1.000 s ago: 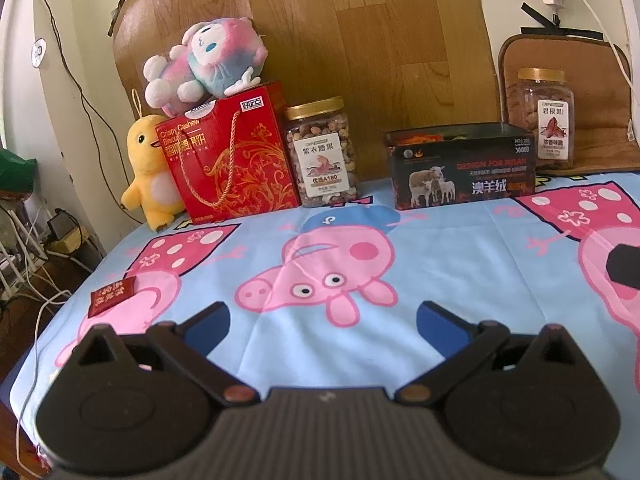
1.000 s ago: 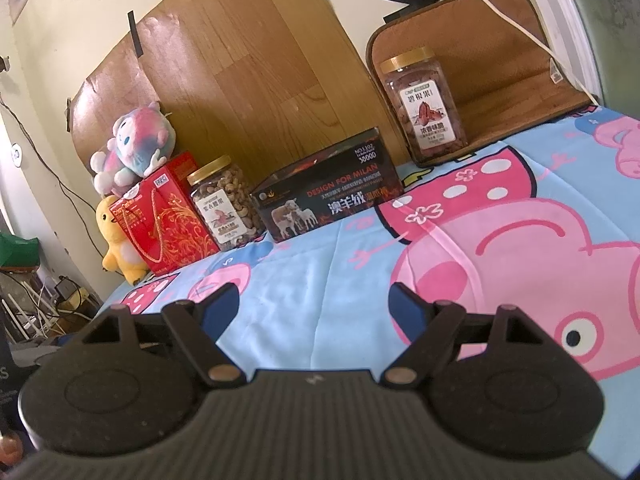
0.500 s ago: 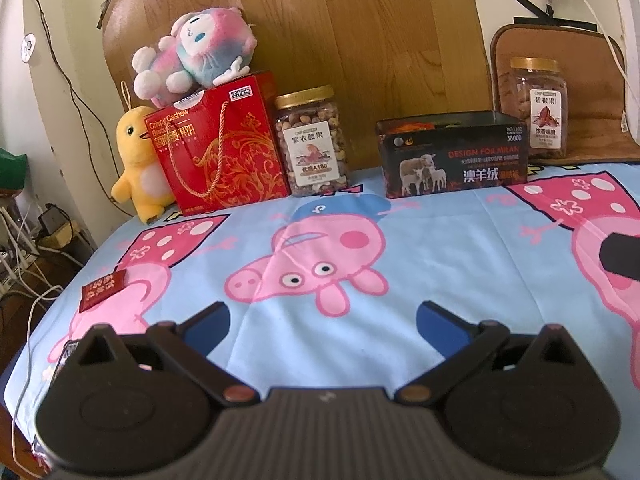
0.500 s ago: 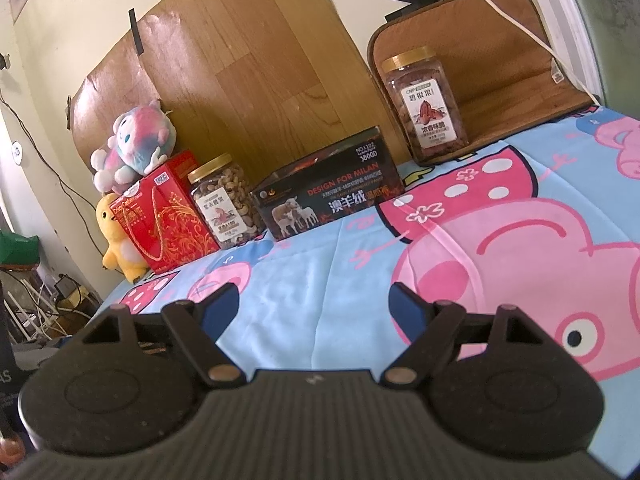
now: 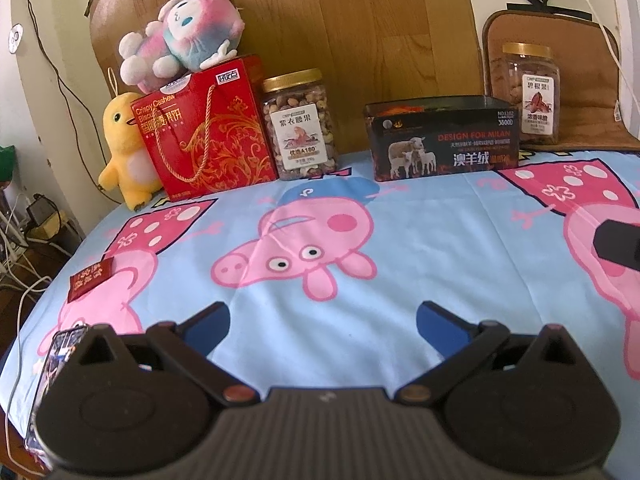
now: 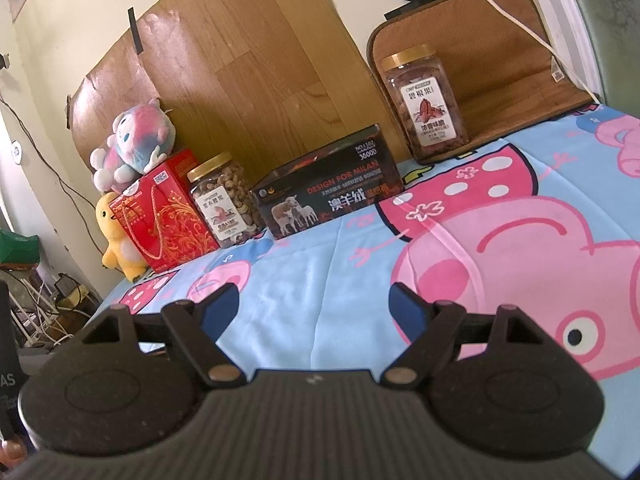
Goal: Organize snacks
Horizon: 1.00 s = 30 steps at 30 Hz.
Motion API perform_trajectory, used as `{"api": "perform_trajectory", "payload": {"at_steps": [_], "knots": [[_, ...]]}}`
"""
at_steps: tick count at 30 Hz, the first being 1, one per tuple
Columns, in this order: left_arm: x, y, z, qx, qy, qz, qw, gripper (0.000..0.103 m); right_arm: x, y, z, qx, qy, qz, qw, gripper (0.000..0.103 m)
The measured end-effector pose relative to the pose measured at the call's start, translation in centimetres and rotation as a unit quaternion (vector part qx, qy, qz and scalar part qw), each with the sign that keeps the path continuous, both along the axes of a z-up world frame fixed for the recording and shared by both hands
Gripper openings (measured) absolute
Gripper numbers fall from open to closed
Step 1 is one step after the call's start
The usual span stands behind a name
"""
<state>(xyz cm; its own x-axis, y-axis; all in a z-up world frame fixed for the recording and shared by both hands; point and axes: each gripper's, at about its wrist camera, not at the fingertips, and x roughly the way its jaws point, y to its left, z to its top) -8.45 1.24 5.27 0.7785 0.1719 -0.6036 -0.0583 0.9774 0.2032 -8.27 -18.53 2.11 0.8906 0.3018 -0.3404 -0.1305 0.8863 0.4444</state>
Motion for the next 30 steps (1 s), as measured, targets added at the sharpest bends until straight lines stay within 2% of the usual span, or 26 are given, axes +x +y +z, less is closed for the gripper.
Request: {"api": "perform_trajectory", "payload": {"at_steps": [16,30], "knots": [[0.1,-0.05,-0.35,-0.016,0.022,-0.009,0.9996,0.103,0.01,-0.05,-0.16,0.0,0.003,0.002,1.0,0.084],[0.24,-0.07,-0.58,-0.016,0.029,-0.005,0.9994,0.103,0.0,0.0,-0.25,0.0,0.002,0.002,1.0,0.084]]}}
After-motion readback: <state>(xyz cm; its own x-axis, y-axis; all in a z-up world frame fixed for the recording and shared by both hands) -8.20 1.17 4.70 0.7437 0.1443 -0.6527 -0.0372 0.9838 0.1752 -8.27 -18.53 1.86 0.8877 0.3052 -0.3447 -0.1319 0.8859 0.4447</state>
